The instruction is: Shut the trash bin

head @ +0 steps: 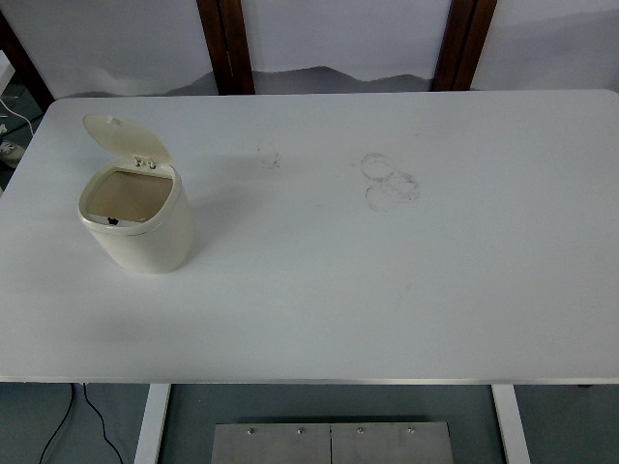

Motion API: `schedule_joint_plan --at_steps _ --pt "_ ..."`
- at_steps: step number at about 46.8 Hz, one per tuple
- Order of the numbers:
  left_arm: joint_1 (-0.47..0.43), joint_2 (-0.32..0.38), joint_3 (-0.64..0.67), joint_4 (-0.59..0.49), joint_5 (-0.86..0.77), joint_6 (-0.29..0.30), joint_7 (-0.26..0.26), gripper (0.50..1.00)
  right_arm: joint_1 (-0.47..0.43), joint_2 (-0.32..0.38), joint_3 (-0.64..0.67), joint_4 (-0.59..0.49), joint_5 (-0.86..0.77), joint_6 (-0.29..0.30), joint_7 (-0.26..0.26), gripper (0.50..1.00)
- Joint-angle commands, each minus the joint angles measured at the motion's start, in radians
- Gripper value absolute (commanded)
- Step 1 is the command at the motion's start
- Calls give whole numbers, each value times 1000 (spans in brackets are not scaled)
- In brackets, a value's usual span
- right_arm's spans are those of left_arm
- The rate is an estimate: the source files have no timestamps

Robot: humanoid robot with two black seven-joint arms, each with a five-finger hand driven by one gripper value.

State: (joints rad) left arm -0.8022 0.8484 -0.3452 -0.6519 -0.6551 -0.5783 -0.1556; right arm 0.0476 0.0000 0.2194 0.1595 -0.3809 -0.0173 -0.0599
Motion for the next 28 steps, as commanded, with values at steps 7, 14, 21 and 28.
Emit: schedule_joint_plan --at_steps 7,14,21,28 --pt "0 -2 0 0 0 0 -1 1000 0 0 0 0 0 -1 0 995" --pt "0 -2 0 0 0 0 1 1000 0 0 0 0 0 0 0 995" --pt "9 -2 0 0 0 2 -1 1000 0 0 0 0 0 0 0 995" --pt "15 -3 0 0 0 2 -1 1000 0 0 0 0 0 0 0 995"
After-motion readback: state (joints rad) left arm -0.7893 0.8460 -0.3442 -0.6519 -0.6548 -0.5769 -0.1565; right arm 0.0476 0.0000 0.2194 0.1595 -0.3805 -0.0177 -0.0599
